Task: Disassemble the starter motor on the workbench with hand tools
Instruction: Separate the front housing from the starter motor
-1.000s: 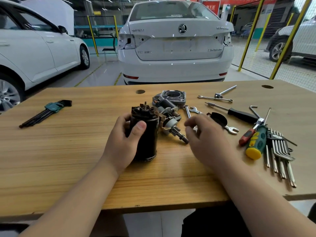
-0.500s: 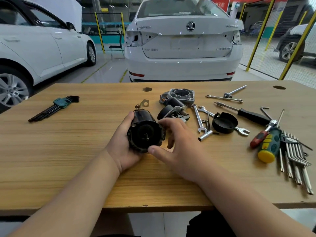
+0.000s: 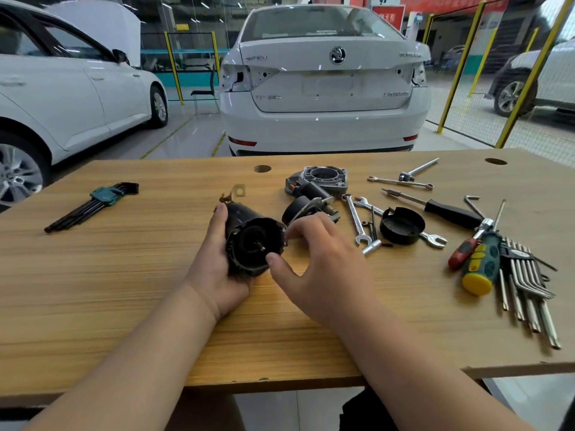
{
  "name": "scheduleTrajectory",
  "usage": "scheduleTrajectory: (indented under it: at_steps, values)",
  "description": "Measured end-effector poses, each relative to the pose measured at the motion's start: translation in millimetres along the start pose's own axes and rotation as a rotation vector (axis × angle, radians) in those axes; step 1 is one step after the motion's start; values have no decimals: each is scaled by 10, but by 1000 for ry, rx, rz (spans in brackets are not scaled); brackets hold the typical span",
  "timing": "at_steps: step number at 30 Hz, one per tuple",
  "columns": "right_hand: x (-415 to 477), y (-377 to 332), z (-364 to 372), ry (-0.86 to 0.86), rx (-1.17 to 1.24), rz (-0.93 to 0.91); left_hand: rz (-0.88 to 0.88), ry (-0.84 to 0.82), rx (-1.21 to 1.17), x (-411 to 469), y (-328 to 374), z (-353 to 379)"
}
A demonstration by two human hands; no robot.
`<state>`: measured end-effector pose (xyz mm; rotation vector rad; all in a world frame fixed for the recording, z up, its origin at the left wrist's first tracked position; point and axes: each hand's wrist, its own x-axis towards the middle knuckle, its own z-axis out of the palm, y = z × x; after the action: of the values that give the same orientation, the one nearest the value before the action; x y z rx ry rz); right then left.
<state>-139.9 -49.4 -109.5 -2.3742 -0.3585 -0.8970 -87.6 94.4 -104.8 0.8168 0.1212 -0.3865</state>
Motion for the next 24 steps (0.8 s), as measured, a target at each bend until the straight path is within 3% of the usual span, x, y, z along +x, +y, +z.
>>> scheduleTrajectory:
  at_steps: [10,15,17,21,24]
  values:
    - [95,174,31,-349,448,322,63,-68,134,9,-29,-22]
    - [73,229,-9,-373,444,333,87,-71,252,36,-14,-5]
    - [94,286,-106,-363,447,329,113,17,399,68,61,1]
    - [325,572,-390,-128,316,435,83,335,798,269,400,1]
    - [518,811,-443,-191,170,572,86,523,1220,433,674,49]
